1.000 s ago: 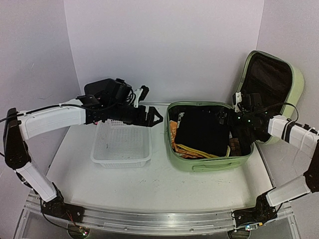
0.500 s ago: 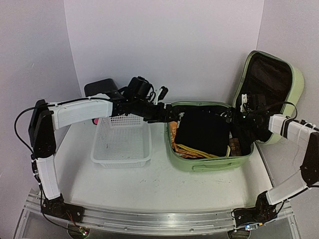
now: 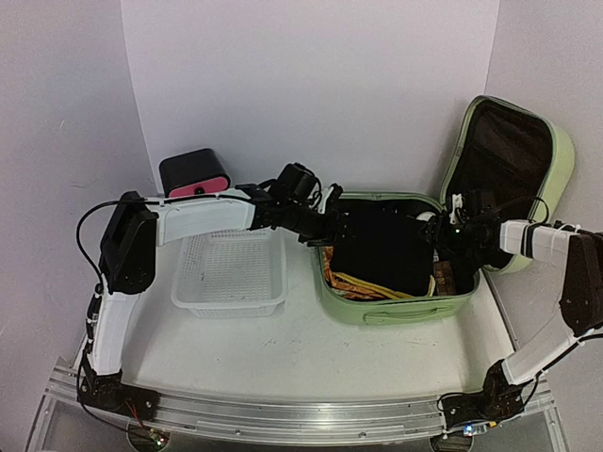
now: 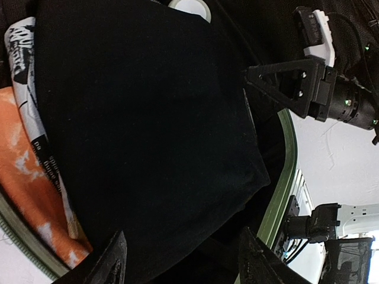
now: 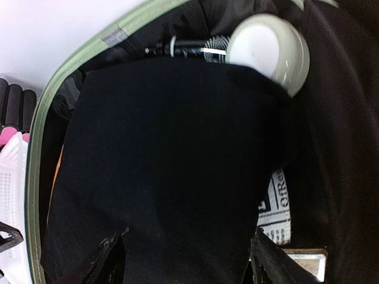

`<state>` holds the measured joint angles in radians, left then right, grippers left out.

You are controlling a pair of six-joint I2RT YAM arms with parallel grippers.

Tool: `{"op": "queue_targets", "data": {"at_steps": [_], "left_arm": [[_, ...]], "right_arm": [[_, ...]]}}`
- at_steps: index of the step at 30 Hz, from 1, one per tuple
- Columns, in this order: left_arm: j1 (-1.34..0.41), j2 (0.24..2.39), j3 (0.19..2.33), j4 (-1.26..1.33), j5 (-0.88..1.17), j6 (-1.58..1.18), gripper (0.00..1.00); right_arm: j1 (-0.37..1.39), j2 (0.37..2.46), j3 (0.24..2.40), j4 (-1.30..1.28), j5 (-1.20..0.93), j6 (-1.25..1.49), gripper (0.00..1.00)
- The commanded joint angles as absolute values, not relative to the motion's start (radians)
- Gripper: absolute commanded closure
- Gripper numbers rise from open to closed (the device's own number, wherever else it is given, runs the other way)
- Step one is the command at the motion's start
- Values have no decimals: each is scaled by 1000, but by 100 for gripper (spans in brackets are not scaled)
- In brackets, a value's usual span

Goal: Open, take out, and arrange the luggage
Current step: Adjust the clothes in the opened luggage.

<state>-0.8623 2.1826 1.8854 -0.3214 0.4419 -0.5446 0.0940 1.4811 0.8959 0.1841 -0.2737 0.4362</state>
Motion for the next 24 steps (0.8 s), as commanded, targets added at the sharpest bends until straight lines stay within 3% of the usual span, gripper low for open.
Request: {"op": "queue_targets", "data": {"at_steps": [1,13,18,24], "left_arm": [[-872,2209,1951,-290,428,-547,36],[-871,2268,1983,-323,309,-507,39],[-868,2306,2045,-380,281,-505,44],[-855,2333,2068,-413,283,-537,47]], "right_arm": [[89,1463,847,207,-310,471,30],[90,1465,776,223,-390,508,35],[89,1492,789,246,-421,508,50],[89,1468,821,247,-430,506,79]]}}
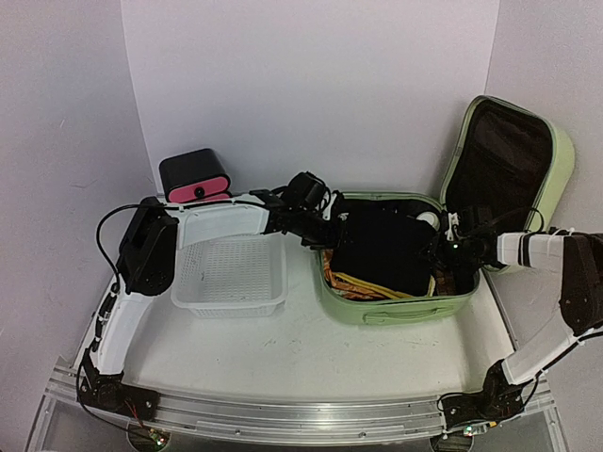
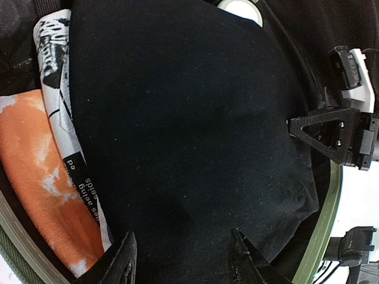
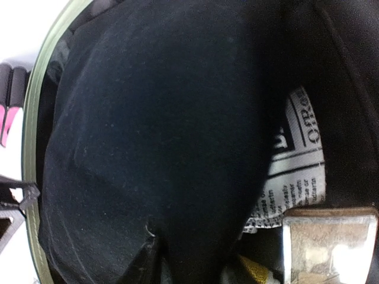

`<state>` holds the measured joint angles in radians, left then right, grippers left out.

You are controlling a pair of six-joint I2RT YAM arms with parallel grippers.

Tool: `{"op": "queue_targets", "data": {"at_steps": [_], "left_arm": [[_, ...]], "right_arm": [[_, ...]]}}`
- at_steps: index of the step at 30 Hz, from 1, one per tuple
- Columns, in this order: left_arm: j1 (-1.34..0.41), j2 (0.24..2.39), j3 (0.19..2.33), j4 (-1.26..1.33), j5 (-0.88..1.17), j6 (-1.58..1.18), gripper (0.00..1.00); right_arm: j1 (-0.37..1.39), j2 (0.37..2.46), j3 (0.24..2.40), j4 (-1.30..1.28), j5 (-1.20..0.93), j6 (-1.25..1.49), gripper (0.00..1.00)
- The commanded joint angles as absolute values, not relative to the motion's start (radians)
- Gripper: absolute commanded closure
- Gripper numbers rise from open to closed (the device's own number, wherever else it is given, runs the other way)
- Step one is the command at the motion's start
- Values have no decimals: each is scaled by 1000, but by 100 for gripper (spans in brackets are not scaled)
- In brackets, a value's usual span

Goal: Open, take out, and arrange the luggage
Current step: Adjust the clothes in the opened luggage.

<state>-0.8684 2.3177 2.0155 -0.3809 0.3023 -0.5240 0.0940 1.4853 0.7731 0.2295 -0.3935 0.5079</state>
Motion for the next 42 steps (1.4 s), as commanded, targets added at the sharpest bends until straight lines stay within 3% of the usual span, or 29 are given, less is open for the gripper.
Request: {"op": "queue_targets", "data": {"at_steps": [1,7,17,27,36,42], "left_arm": [[-852,2337,2070,-413,292,-543,47],[-849,2373,2115,-460,296,-560,44],[-849,2397,2183,-563,146,-550,38],[-850,2494,2319,-695,159,-571,50],[-860,2570,2448,-804,179,-578,50],[-896,2543,2454,-872,85,-578,50]], "right_arm": [[89,1462,824,247,-437,504,83],[91,1439,827,242,-461,493,97],[91,1430,837,241,-491,479,98],[91,1436,839,241,-494,472,97],[91,1446,834,245,-491,468,97],[91,1457,841,247,-498,466,96]]}}
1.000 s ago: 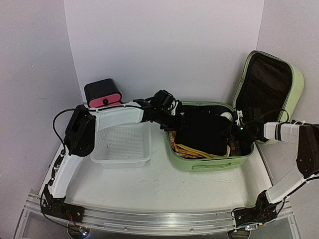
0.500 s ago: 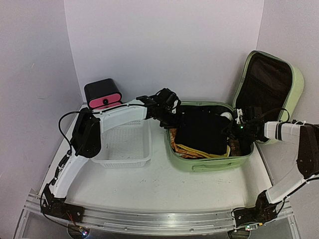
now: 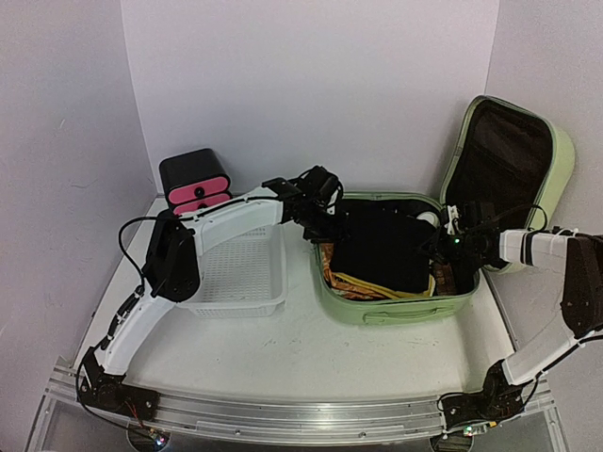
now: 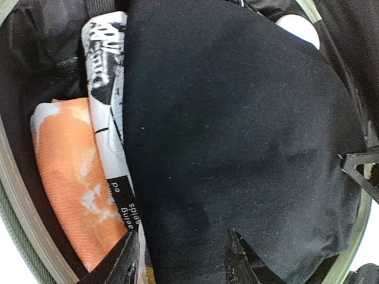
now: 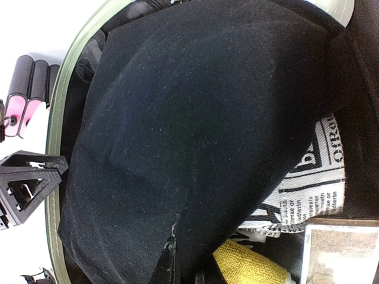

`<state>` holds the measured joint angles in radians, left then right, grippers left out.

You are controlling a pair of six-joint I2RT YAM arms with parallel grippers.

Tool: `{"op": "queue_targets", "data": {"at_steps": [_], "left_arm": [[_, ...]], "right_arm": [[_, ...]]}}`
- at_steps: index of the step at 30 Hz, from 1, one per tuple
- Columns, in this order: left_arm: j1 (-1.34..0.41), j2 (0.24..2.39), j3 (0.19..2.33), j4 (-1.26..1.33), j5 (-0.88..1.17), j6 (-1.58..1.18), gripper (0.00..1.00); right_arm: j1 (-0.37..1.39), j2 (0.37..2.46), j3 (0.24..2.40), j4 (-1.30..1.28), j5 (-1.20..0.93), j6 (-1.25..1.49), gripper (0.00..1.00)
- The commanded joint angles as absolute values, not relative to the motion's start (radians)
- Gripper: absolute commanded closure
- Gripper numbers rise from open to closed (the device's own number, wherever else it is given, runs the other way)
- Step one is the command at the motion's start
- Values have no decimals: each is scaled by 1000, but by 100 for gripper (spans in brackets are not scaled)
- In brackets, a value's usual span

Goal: Open, take out, and arrange the luggage
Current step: Adjust the clothes in the opened luggage.

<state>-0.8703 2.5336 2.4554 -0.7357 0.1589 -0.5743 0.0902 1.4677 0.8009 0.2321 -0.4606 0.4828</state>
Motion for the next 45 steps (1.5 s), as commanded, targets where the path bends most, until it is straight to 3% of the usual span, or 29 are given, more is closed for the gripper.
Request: {"op": "queue_targets", "data": {"at_steps": [1,8,21,33,40,45], "left_arm": [[-900,2533,2445,-878,75,-579,51],[-913,2444,2336,-904,-93,-571,49],[-892,2395,2262,-988,-178,-544,49],[-891,2378,2316,-1140,-300,-511,48],[-891,2389,2381,-1032,-107,-512,46],[-887,2399,2391,-885,41,-538,52]], "right_arm": [[91,1459,844,247,-501,466,96],[91,1459,850,245,-516,462,95],[147,1453,824,254,-527,478,94],[181,1456,848,255,-516,488,94],[186,1454,849,252,-492,487,93],[186,1450,838,250,-482,485,93]]}}
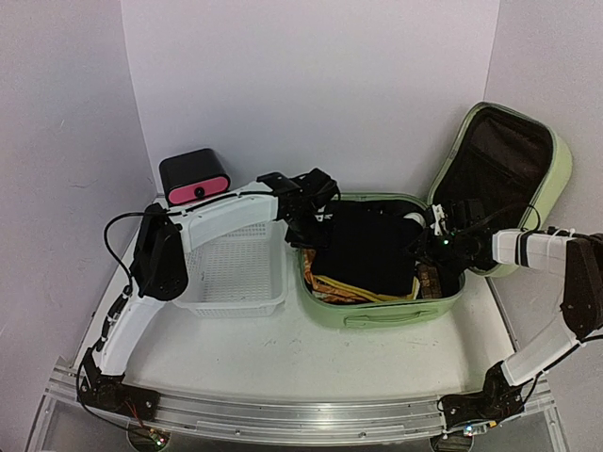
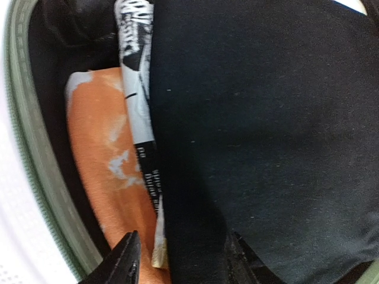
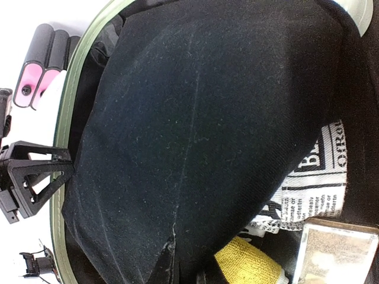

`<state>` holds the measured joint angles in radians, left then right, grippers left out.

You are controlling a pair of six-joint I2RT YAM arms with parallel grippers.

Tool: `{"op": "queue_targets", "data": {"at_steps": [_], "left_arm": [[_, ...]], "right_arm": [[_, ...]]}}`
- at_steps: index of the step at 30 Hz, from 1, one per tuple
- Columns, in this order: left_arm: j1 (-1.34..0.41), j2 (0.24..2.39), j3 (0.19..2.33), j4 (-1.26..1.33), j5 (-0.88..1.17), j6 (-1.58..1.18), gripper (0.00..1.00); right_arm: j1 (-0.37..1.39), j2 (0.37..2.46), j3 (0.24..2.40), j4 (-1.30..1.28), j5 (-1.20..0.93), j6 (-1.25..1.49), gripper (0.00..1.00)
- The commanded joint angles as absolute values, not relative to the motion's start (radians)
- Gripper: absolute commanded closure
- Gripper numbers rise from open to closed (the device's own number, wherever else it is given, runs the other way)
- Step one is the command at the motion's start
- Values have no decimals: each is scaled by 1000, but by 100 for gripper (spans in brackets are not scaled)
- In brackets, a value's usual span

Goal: Open, take out, and arrange the luggage
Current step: Adjust the clothes in the opened luggage.

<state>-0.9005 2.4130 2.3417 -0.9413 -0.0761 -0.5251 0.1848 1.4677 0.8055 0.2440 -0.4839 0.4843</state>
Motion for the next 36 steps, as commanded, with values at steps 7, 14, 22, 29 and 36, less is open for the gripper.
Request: {"op": "queue_targets", "data": {"at_steps": [7,14,22,29,36], "left_arm": [[-874,2444,2400,-847,33,-560,50],[-869,2468,2391,-832,25,-561,49],[-862,2472,2354,-833,53,-586,77],[-861,2463,2401,-802,155,-606,100],[-862,2339,2344,-726,172,-605,100]], "right_arm": [[187,1451,838,250,-482,483,93],[186,1458,844,250,-487,484,93],[186,1459,843,250,-485,486,93],[186,1456,862,249,-505,492,94],[187,1400,935,205,-524,502,94]]}}
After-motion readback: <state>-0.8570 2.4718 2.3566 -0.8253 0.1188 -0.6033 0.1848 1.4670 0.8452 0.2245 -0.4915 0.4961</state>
